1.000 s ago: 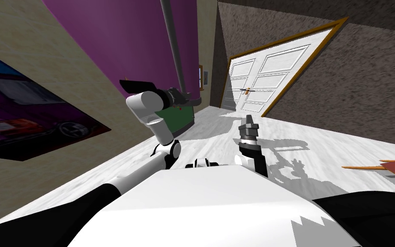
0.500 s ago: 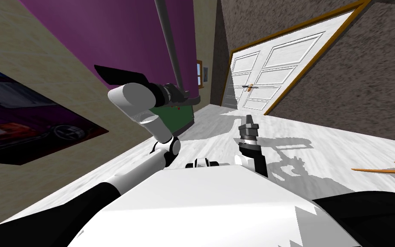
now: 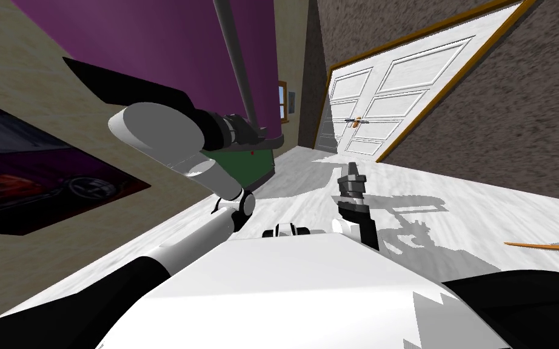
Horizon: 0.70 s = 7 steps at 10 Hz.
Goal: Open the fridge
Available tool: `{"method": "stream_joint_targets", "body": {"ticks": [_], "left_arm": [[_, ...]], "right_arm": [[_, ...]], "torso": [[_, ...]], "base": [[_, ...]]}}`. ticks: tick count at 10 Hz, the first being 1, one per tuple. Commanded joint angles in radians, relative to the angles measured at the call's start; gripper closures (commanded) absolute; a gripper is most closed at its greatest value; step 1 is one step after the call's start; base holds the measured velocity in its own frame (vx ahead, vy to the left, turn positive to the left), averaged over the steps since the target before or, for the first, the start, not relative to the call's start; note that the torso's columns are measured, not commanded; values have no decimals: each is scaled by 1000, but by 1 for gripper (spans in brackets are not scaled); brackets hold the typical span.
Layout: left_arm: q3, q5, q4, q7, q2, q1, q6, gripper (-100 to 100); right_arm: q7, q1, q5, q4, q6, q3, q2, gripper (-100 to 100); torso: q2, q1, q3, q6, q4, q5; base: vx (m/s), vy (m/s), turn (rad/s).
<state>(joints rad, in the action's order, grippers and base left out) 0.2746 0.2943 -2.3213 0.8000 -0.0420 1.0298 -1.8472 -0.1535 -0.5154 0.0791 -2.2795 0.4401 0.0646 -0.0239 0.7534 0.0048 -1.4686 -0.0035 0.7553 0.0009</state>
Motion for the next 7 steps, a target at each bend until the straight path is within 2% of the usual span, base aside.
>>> {"method": "stream_joint_targets", "body": {"ticks": [1,2,7], "left_arm": [[-1,-1,-1,5,0,6,-10,-100],[-2,0,2,5,0,4,-13,0],[-4,0,8,4,2,-6,-25,0]], "right_arm": [[0,0,0,0,0,0,0,0],[0,0,0,0,0,0,0,0],[0,0,0,0,0,0,0,0]], "torso": [[1,1,0,0,0,0],[0,0,1,1,-4,1],[-16,-5,-8,4,-17,-1]], "base": [[28,-7,-13],[9,-6,-5],[0,0,0]]}}
